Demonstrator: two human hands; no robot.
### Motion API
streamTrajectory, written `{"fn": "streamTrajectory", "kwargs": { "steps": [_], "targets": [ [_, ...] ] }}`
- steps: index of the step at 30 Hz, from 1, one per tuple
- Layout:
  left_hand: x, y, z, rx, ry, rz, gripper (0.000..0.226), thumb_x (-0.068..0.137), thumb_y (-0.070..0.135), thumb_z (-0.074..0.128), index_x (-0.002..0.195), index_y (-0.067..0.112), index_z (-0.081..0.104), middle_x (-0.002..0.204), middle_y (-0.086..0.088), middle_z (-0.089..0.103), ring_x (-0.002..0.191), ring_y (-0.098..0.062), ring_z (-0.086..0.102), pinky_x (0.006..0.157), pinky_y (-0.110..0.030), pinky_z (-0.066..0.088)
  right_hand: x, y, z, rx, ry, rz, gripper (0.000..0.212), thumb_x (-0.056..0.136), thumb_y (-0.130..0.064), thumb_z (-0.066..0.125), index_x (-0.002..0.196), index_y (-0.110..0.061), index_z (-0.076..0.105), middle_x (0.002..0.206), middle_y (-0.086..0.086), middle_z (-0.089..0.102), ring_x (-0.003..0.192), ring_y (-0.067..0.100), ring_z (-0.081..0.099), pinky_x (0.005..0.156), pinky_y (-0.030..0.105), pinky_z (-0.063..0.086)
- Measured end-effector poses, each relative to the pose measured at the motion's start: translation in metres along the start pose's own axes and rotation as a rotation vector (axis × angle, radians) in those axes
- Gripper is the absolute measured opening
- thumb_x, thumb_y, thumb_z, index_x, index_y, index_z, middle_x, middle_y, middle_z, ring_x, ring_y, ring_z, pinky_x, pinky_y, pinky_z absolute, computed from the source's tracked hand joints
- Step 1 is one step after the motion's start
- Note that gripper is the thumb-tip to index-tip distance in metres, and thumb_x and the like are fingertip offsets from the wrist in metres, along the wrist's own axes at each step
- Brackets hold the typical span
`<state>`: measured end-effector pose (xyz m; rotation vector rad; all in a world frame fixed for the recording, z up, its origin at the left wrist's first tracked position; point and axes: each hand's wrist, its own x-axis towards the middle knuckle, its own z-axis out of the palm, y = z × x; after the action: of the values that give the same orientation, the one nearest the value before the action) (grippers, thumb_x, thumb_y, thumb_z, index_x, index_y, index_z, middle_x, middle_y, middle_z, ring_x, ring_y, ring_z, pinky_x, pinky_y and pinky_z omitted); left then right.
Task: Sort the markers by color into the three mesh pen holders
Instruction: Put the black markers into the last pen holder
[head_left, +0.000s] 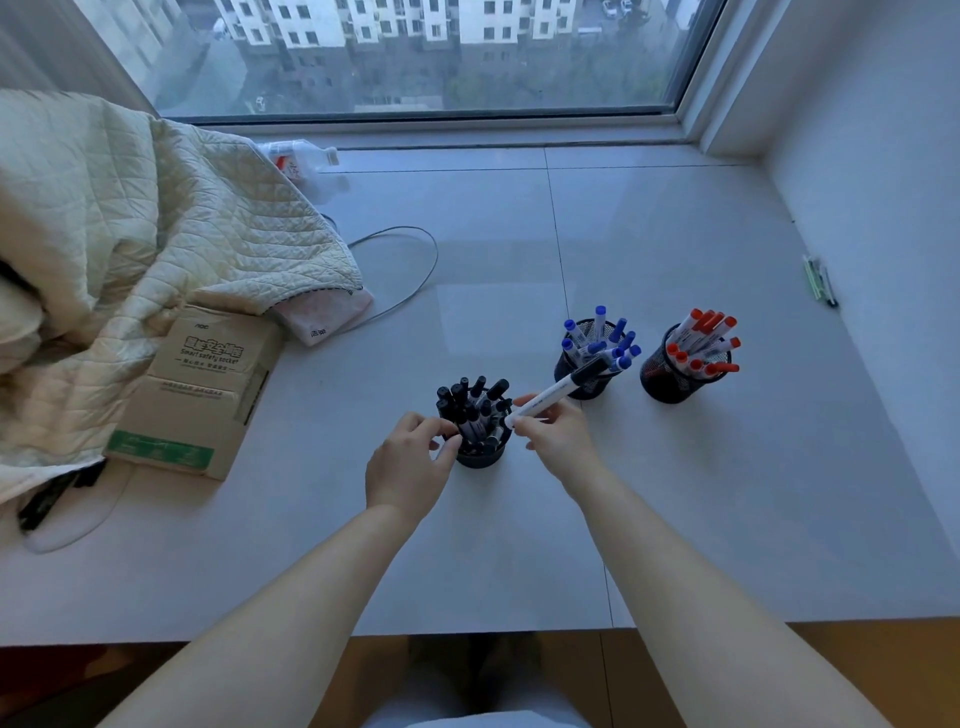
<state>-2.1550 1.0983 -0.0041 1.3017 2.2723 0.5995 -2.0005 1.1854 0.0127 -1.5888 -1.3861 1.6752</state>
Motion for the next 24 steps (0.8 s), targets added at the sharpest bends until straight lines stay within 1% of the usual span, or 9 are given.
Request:
{"fn": "streamTrajectory", "kwargs": {
  "steps": [3,7,8,11,13,16,18,21,24],
  "targets": [
    [-0.004,-0.008,0.008,0.030,-0.041,-0.005,0.025,0.086,0.044,0.057,0.106,0.031,0.064,0.104,0.012,0.048,0.087,-0.008,0.056,0.066,-0.024,0.043,-0.001,0.006,0.009,-0.022,0.029,-0.024,0.023,0.076,-0.011,0.067,0.074,-0.032,0.061,0.075,-0.008,0.064,0.074,0.010,0.062,0.072,0.037,0.053],
    [-0.007,-0.015,0.016,0.111,-0.114,0.008,0.036,0.087,0.045,0.056,0.119,0.028,0.058,0.115,0.009,0.044,0.096,-0.010,0.051,0.066,-0.027,0.045,-0.003,0.007,0.013,-0.059,0.069,-0.104,0.020,0.078,-0.011,0.064,0.080,-0.031,0.061,0.074,-0.009,0.063,0.068,0.009,0.060,0.068,0.034,0.053],
    [-0.006,-0.016,0.018,0.104,-0.118,-0.002,0.037,0.087,0.044,0.057,0.119,0.027,0.057,0.116,0.008,0.044,0.097,-0.011,0.053,0.066,-0.027,0.046,-0.003,0.007,0.013,-0.079,0.078,-0.135,0.019,0.079,-0.012,0.064,0.081,-0.030,0.060,0.075,-0.010,0.063,0.066,0.007,0.059,0.066,0.031,0.053],
    [-0.005,-0.016,0.022,0.028,-0.102,-0.054,0.035,0.084,0.040,0.062,0.114,0.024,0.056,0.117,0.008,0.044,0.096,-0.011,0.057,0.068,-0.030,0.048,-0.007,0.006,0.013,-0.148,0.136,-0.208,0.021,0.078,-0.015,0.065,0.076,-0.034,0.055,0.072,-0.016,0.062,0.062,-0.002,0.059,0.056,0.012,0.045],
    [-0.005,-0.015,0.026,-0.024,-0.096,-0.087,0.037,0.081,0.038,0.066,0.112,0.023,0.050,0.116,0.009,0.044,0.093,-0.008,0.057,0.067,-0.028,0.045,-0.008,0.004,0.014,-0.185,0.160,-0.274,0.020,0.079,-0.016,0.064,0.077,-0.031,0.052,0.073,-0.017,0.060,0.064,0.000,0.060,0.055,0.009,0.044],
    [-0.001,-0.012,0.030,-0.204,-0.067,-0.211,0.053,0.076,0.039,0.071,0.114,0.019,0.040,0.118,0.010,0.045,0.094,-0.006,0.053,0.069,-0.030,0.047,-0.011,0.002,0.017,-0.318,0.222,-0.434,0.013,0.082,-0.015,0.062,0.092,-0.020,0.054,0.075,-0.017,0.056,0.063,0.006,0.058,0.058,0.017,0.045],
    [0.004,-0.012,0.033,-0.309,-0.080,-0.240,0.068,0.073,0.039,0.075,0.123,0.019,0.034,0.124,0.013,0.043,0.099,-0.007,0.051,0.074,-0.030,0.047,-0.013,0.003,0.017,-0.471,0.290,-0.529,0.016,0.082,-0.016,0.062,0.096,-0.015,0.055,0.073,-0.011,0.057,0.061,0.010,0.058,0.055,0.024,0.043],
    [0.011,-0.013,0.036,-0.415,-0.152,-0.207,0.083,0.069,0.035,0.079,0.134,0.027,0.029,0.128,0.019,0.037,0.105,-0.005,0.048,0.082,-0.028,0.043,-0.009,0.004,0.017,-0.613,0.245,-0.500,0.017,0.084,-0.019,0.060,0.099,-0.013,0.054,0.078,-0.002,0.066,0.070,0.021,0.063,0.058,0.031,0.046],
    [0.019,-0.018,0.042,-0.427,-0.211,-0.177,0.080,0.068,0.033,0.080,0.132,0.033,0.032,0.131,0.020,0.038,0.109,-0.003,0.048,0.083,-0.026,0.041,0.000,0.007,0.020,-0.642,0.206,-0.449,0.018,0.089,-0.024,0.054,0.101,-0.012,0.053,0.087,0.002,0.065,0.083,0.025,0.060,0.067,0.036,0.048]
  ]
}}
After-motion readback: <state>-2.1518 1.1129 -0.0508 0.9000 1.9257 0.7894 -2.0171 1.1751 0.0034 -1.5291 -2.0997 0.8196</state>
